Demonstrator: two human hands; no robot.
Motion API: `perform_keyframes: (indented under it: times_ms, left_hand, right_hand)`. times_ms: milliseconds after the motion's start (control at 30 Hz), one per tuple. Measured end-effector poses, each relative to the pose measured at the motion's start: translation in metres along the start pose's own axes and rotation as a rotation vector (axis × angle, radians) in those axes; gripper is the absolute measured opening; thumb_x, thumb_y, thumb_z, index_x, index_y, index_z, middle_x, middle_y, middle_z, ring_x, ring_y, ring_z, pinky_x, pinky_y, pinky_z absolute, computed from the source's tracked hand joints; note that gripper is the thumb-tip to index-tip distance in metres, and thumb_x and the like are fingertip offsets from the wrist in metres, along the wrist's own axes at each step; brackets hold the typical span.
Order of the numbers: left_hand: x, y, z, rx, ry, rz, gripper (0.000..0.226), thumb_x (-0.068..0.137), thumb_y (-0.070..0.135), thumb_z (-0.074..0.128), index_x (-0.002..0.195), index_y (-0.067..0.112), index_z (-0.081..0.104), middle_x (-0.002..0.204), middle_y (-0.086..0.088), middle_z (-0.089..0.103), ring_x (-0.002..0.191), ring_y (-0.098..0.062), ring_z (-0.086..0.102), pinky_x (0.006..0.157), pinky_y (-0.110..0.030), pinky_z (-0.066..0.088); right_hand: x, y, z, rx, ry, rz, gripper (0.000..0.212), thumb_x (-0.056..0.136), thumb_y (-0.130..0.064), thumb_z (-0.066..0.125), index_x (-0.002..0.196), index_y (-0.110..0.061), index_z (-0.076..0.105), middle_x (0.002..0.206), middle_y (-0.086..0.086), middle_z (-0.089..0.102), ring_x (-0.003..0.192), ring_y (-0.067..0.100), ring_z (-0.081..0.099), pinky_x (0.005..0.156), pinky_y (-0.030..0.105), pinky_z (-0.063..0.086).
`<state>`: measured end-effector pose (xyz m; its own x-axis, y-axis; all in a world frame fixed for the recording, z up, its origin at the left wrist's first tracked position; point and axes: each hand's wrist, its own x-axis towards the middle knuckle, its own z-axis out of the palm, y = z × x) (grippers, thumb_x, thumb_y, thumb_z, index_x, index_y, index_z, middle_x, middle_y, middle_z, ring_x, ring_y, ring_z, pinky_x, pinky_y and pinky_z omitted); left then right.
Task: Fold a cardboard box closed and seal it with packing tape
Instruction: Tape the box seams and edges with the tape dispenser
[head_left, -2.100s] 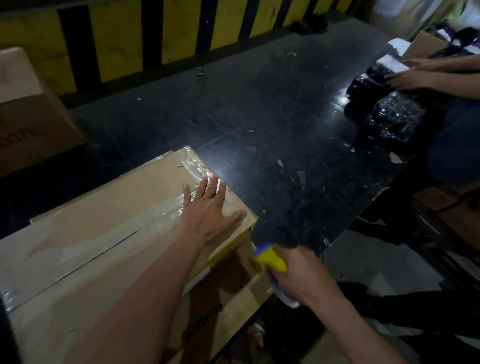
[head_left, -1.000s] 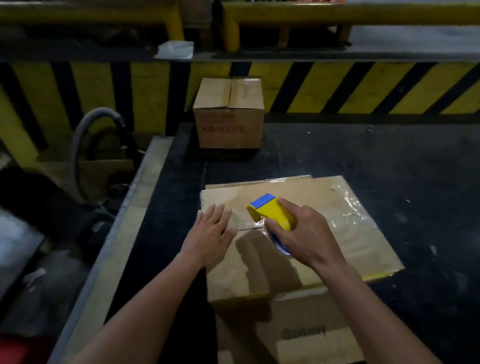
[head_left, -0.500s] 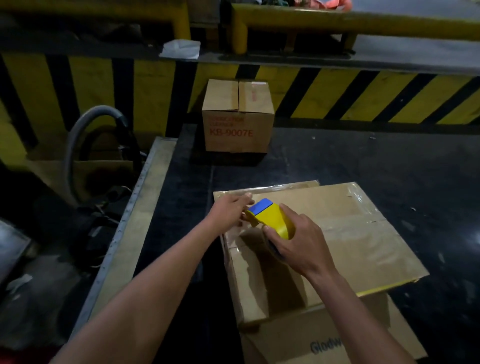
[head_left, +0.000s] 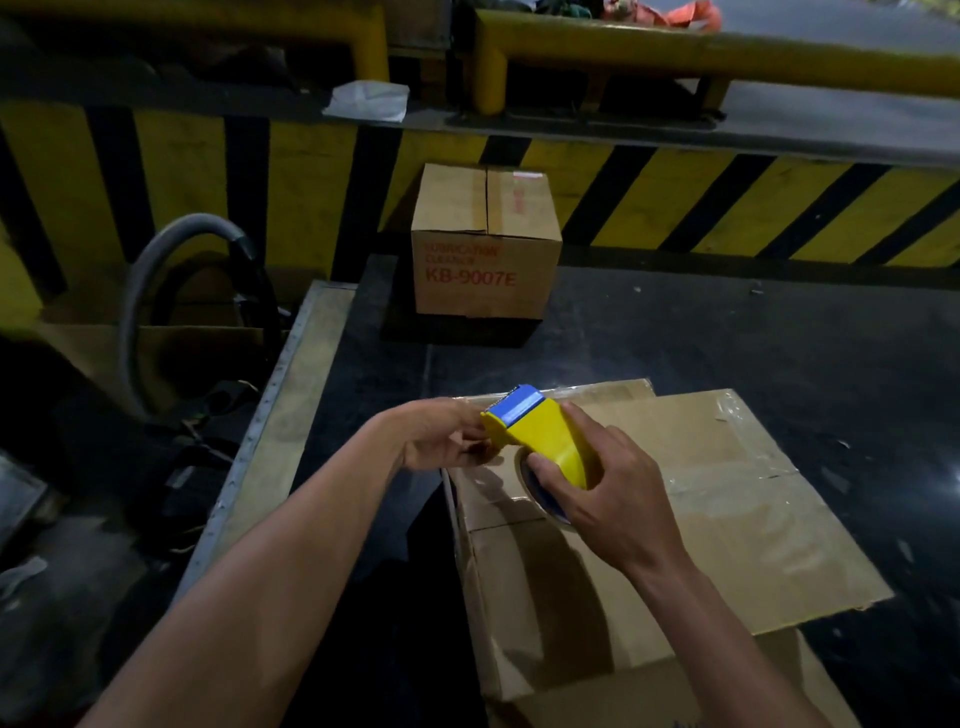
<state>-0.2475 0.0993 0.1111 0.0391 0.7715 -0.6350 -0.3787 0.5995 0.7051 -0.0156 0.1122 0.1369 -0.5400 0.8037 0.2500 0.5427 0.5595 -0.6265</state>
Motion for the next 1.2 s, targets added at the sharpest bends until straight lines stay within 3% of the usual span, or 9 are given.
perform_keyframes:
  times_ms: [100,267,400,467,600,800,900,1000,1200]
  left_hand:
    - [-0.001,0.002,-0.006,0.018,-0.039,-0.03,0.03,0.092,-0.001,0.063,0.121,0.006,0.066,0.09,-0.007,0.072,0.071,-0.01,0.069,0.064,-0.023,0.057]
    - [0.002,0.006,-0.009,0.057,0.0,0.001,0.029,0.098,0.004,0.059,0.126,0.006,0.068,0.09,-0.007,0.071,0.061,-0.007,0.067,0.072,-0.025,0.056]
    - [0.002,0.01,-0.007,0.197,0.111,0.1,0.024,0.097,0.0,0.058,0.116,0.002,0.072,0.108,-0.013,0.075,0.094,-0.019,0.071,0.077,-0.029,0.058]
    - [0.004,0.007,-0.005,0.233,0.177,0.151,0.019,0.097,0.0,0.059,0.11,0.0,0.073,0.114,-0.016,0.073,0.101,-0.023,0.07,0.075,-0.03,0.059]
    - [0.008,0.002,-0.014,0.229,0.294,0.263,0.005,0.09,-0.001,0.07,0.092,0.0,0.075,0.097,-0.016,0.073,0.089,-0.023,0.069,0.071,-0.029,0.06]
    - [0.013,0.005,-0.027,0.323,0.268,0.262,0.006,0.086,0.003,0.077,0.08,0.002,0.075,0.086,-0.011,0.071,0.082,-0.02,0.068,0.072,-0.03,0.059]
    - [0.016,0.008,-0.027,0.358,0.252,0.268,0.007,0.086,0.004,0.078,0.08,0.001,0.075,0.079,-0.009,0.071,0.074,-0.018,0.069,0.068,-0.027,0.058]
    - [0.022,0.01,-0.031,0.489,0.318,0.261,0.009,0.088,0.004,0.076,0.079,0.002,0.074,0.072,-0.007,0.068,0.064,-0.015,0.067,0.055,-0.019,0.054]
    - [0.042,0.026,-0.056,0.846,0.399,0.26,0.01,0.086,0.015,0.079,0.076,0.016,0.078,0.067,-0.002,0.071,0.061,-0.011,0.065,0.059,-0.024,0.054]
  right_hand:
    - [0.003,-0.001,0.001,-0.002,-0.012,-0.007,0.074,0.083,-0.064,0.056,0.147,-0.028,0.041,0.088,-0.003,0.054,0.076,0.005,0.052,0.058,0.017,0.041]
    - [0.003,0.001,0.003,-0.001,-0.045,0.006,0.074,0.084,-0.064,0.059,0.148,-0.032,0.037,0.09,-0.004,0.054,0.078,0.006,0.052,0.059,0.02,0.045]
    - [-0.005,-0.001,0.005,-0.007,-0.068,0.04,0.077,0.083,-0.065,0.055,0.149,-0.033,0.036,0.087,-0.004,0.052,0.075,0.006,0.051,0.058,0.016,0.04]
    - [-0.009,-0.003,0.006,-0.015,-0.068,0.06,0.077,0.083,-0.067,0.053,0.15,-0.034,0.033,0.087,-0.003,0.052,0.075,0.006,0.05,0.059,0.016,0.04]
    - [-0.022,-0.014,0.004,-0.026,-0.088,0.115,0.078,0.083,-0.07,0.048,0.151,-0.035,0.031,0.083,-0.004,0.05,0.073,0.006,0.049,0.059,0.016,0.036]
    - [-0.036,-0.037,0.012,-0.066,-0.152,0.2,0.073,0.088,-0.066,0.047,0.152,-0.041,0.023,0.089,-0.003,0.047,0.086,0.016,0.05,0.074,0.031,0.045]
    - [-0.036,-0.046,0.02,-0.076,-0.162,0.242,0.069,0.089,-0.064,0.047,0.151,-0.044,0.024,0.09,-0.001,0.045,0.09,0.019,0.051,0.076,0.03,0.043]
    - [-0.034,-0.048,0.022,-0.107,-0.193,0.28,0.067,0.09,-0.064,0.046,0.151,-0.042,0.026,0.093,0.002,0.048,0.093,0.021,0.053,0.076,0.029,0.04]
    - [-0.037,-0.053,0.032,-0.119,-0.25,0.34,0.068,0.089,-0.063,0.046,0.15,-0.039,0.029,0.103,0.007,0.054,0.104,0.026,0.054,0.081,0.034,0.041]
